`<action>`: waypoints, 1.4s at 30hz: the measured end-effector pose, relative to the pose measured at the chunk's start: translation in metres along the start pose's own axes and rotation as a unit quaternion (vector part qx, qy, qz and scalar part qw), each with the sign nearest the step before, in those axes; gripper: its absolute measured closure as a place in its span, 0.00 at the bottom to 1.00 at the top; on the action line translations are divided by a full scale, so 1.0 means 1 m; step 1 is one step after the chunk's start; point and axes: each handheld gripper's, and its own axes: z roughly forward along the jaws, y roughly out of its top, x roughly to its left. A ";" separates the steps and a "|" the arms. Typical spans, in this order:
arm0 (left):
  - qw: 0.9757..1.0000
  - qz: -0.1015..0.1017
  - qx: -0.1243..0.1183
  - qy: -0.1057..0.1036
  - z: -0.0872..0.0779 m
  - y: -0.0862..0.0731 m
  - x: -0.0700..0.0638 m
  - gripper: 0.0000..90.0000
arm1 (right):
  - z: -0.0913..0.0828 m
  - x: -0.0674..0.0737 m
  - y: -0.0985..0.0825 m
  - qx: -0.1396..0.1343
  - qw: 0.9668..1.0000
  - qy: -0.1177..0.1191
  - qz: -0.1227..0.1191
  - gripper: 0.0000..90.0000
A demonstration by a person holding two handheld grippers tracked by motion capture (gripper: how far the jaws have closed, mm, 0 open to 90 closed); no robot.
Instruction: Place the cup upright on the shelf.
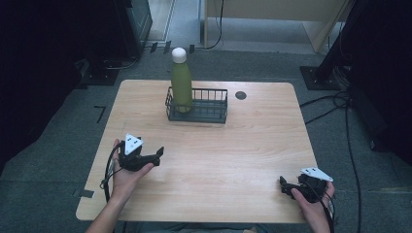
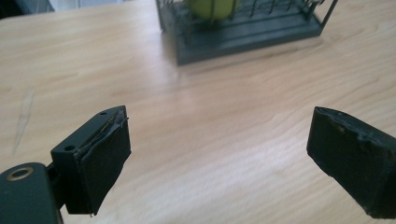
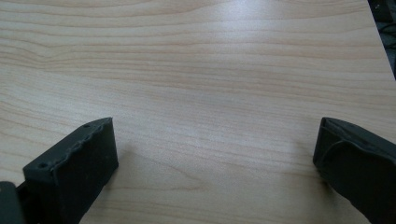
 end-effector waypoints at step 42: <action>0.990 -0.040 0.117 0.073 -0.042 -0.085 0.054 0.05 | 0.000 0.000 0.000 0.000 1.000 0.000 0.000 0.00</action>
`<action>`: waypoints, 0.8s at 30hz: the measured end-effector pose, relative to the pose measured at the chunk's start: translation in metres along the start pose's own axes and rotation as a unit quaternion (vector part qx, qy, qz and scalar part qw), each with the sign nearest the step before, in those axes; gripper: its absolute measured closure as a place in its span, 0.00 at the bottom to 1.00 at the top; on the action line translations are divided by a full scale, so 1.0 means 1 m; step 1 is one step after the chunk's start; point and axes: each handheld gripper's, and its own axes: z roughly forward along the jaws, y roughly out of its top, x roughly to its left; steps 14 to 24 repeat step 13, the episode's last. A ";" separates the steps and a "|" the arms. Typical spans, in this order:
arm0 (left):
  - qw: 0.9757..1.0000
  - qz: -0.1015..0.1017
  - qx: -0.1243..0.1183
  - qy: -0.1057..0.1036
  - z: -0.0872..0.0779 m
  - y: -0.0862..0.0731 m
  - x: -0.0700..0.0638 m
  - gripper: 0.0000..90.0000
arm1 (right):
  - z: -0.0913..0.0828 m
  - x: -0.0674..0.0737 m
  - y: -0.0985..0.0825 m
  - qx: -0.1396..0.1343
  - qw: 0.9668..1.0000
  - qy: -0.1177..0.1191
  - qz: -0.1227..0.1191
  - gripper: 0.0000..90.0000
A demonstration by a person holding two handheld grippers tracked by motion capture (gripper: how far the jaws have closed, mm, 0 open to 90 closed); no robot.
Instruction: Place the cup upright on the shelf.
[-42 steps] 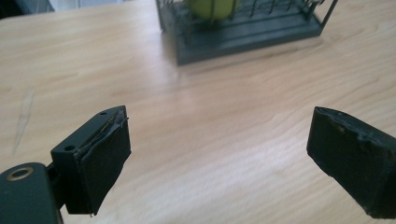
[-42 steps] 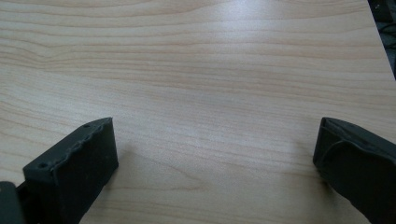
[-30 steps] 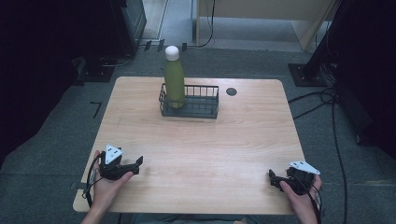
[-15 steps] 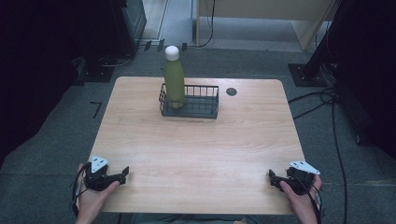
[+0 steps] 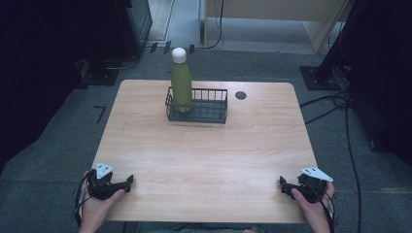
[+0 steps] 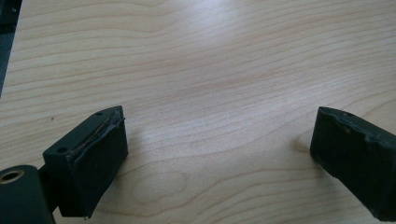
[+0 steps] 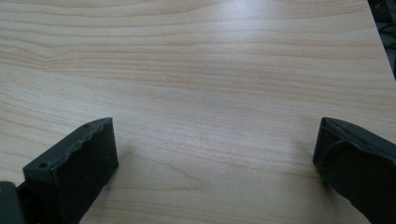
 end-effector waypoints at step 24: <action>1.000 -0.003 0.000 0.002 0.000 0.001 0.000 0.05 | 0.000 0.000 0.000 0.001 1.000 0.001 0.000 0.00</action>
